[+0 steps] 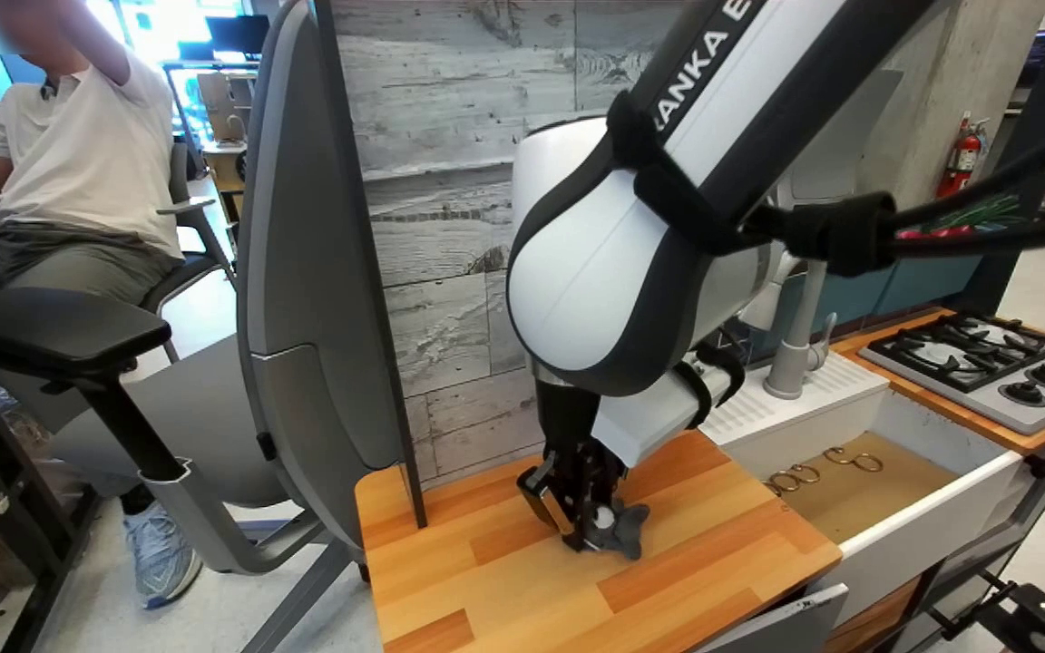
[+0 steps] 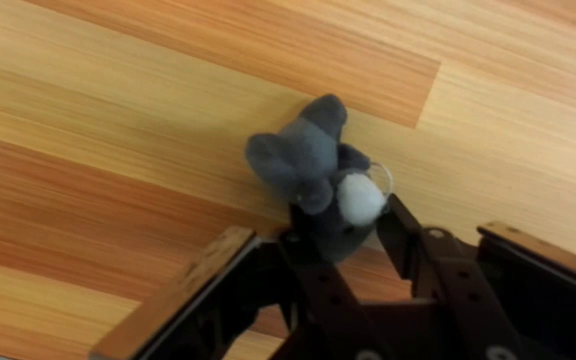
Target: Move the grey plush toy from right to left.
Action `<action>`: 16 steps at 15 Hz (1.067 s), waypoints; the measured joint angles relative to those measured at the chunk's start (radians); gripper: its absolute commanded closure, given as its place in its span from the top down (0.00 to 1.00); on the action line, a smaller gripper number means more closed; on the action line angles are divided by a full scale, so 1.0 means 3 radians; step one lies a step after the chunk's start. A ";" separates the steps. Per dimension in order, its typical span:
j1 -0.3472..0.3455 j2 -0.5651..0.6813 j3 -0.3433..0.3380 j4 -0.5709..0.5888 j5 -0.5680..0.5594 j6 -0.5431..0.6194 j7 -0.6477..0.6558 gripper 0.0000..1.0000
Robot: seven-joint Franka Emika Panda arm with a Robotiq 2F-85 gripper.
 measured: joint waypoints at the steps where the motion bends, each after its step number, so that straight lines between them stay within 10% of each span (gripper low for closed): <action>1: 0.0011 0.0000 0.0000 0.0020 -0.0002 -0.0069 -0.0030 0.80; 4: 0.0072 -0.0007 -0.0002 0.0060 -0.0011 -0.0242 -0.0075 0.99; 16: 0.0291 -0.0818 -0.0207 -0.0677 -0.0015 -0.0588 0.0391 1.00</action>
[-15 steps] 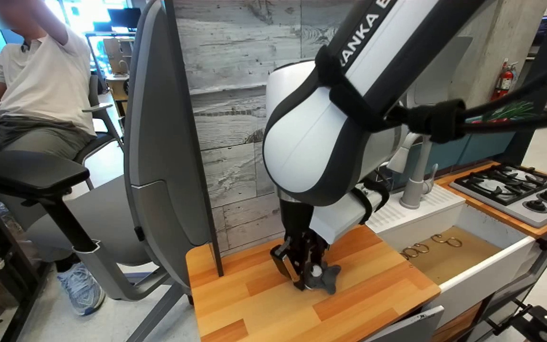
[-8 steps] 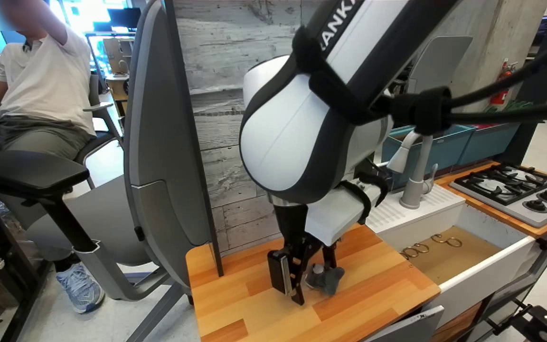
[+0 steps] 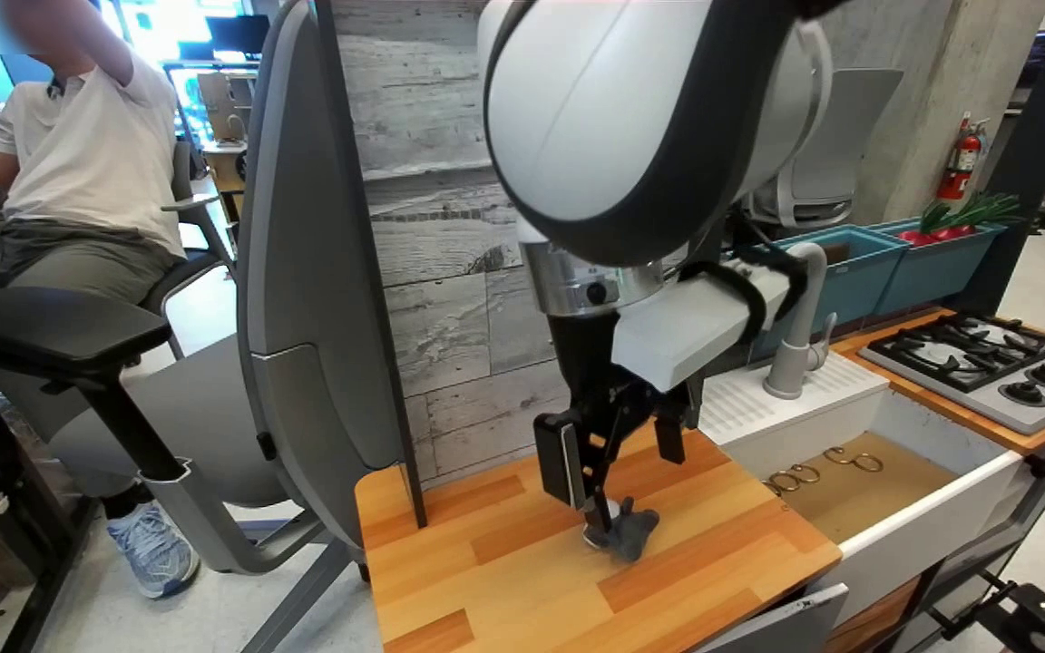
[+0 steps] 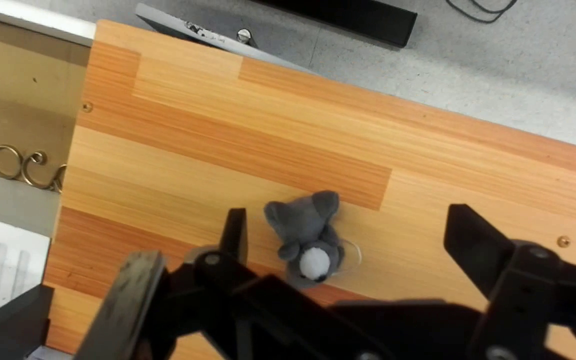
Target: Move the grey plush toy from right to left.
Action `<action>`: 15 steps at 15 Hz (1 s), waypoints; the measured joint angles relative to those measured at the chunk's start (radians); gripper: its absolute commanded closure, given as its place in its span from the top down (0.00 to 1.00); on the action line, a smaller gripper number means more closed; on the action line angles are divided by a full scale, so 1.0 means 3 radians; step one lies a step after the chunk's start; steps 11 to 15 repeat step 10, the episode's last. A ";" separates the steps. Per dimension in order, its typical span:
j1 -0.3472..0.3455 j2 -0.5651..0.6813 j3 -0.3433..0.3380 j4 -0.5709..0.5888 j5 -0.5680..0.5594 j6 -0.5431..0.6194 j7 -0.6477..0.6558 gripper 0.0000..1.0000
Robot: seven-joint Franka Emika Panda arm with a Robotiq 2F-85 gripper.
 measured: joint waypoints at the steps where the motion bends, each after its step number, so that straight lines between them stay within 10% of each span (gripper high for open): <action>1: -0.0006 -0.0126 -0.0005 -0.0138 0.0000 0.0064 0.0040 1.00; 9: -0.0272 -0.1133 0.0151 -0.1315 0.0178 0.0725 -0.0080 1.00; 15: -0.0350 -0.1210 0.0202 -0.1401 0.0239 0.0722 -0.0150 1.00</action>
